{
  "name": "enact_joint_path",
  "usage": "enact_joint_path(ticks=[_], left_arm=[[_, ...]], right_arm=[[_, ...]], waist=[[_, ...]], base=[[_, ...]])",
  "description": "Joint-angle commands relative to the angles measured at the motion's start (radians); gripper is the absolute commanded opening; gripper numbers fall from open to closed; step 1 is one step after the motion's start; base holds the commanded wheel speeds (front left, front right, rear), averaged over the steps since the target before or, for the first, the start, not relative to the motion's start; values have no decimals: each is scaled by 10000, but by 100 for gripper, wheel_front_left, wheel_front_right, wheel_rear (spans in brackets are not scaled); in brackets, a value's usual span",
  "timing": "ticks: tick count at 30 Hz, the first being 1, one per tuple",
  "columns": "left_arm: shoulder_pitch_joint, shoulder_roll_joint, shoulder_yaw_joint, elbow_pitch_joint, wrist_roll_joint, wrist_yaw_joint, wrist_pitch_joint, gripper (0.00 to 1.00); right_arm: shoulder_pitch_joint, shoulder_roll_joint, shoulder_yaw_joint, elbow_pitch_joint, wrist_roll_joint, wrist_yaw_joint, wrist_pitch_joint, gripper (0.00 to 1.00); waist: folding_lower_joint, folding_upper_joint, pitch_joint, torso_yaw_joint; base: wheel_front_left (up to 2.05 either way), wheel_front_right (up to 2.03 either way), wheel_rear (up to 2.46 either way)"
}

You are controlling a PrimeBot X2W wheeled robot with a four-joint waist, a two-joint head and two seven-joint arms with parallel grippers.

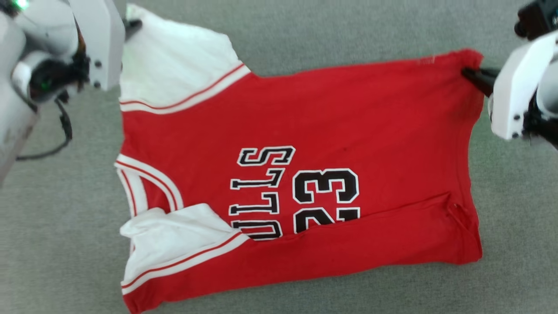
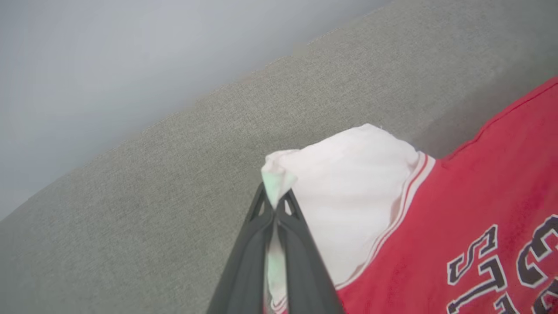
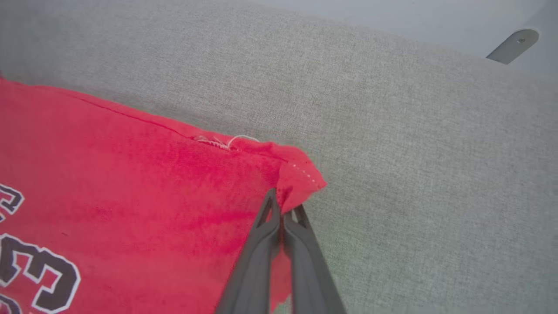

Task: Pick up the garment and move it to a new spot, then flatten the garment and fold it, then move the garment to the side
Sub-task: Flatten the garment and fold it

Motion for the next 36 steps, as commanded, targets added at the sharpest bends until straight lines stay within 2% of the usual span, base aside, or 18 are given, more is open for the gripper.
enact_joint_path(ticks=[1, 6, 7, 16, 19, 21, 25, 32, 33, 34, 35, 36], left_arm=[[335, 199, -38, -365, -70, 131, 28, 0], [1238, 1061, -127, -2275, -205, 822, 177, 0], [1238, 1061, -127, -2275, -205, 822, 177, 0], [3399, 2840, -408, -6450, -787, 2792, 340, 0], [4057, 3230, -573, -7393, -986, 3345, 289, 0], [4441, 3374, -674, -7740, -1114, 3565, 193, 0], [5100, 3419, -940, -7828, -1313, 3723, 40, 0], [5829, 2920, -1242, -7075, -1662, 3355, -329, 0], [5879, 2861, -1256, -6933, -1673, 3289, -372, 11], [5939, 2811, -1274, -6772, -1735, 3255, -379, 18], [5979, 2755, -1297, -6657, -1758, 3193, -381, 20], [6007, 2707, -1292, -6562, -1812, 3174, -406, 26]], right_arm=[[316, -160, 34, -122, 162, -8, -32, 0], [1144, -636, 84, -715, 506, -8, -25, 0], [1144, -636, 84, -715, 506, -8, -25, 0], [3043, -1296, -247, -1901, 1166, -8, 470, 0], [3689, -1410, -462, -2168, 1342, -8, 685, 0], [4084, -1393, -528, -2323, 1398, -8, 849, 0], [4699, -1218, -632, -2487, 1430, -8, 1192, 0], [5159, -905, -696, -2492, 1102, -8, 1494, 0], [5199, -867, -715, -2473, 1051, -8, 1545, 0], [5230, -826, -729, -2459, 1011, -8, 1592, 0], [5261, -778, -736, -2442, 991, -8, 1635, 0], [5285, -738, -748, -2419, 961, -8, 1654, 12]], waist=[[0, 0, -482, 260], [0, 0, -1008, 429], [0, 0, -1008, 429], [0, 0, -1645, 674], [0, 0, -1728, 742], [0, 0, -1758, 760], [0, 0, -1810, 752], [0, 0, -1948, 658], [0, 0, -1981, 646], [0, 0, -2007, 634], [0, 0, -2052, 631], [0, 0, -2097, 630]], base=[[0, 0, 0], [0, 0, 0], [0, 0, 0], [0, 0, 0], [0, 0, 0], [0, 0, 0], [0, 0, 0], [0, 0, 0], [0, 0, 0], [0, 0, 0], [0, 0, 0], [0, 0, 0]])
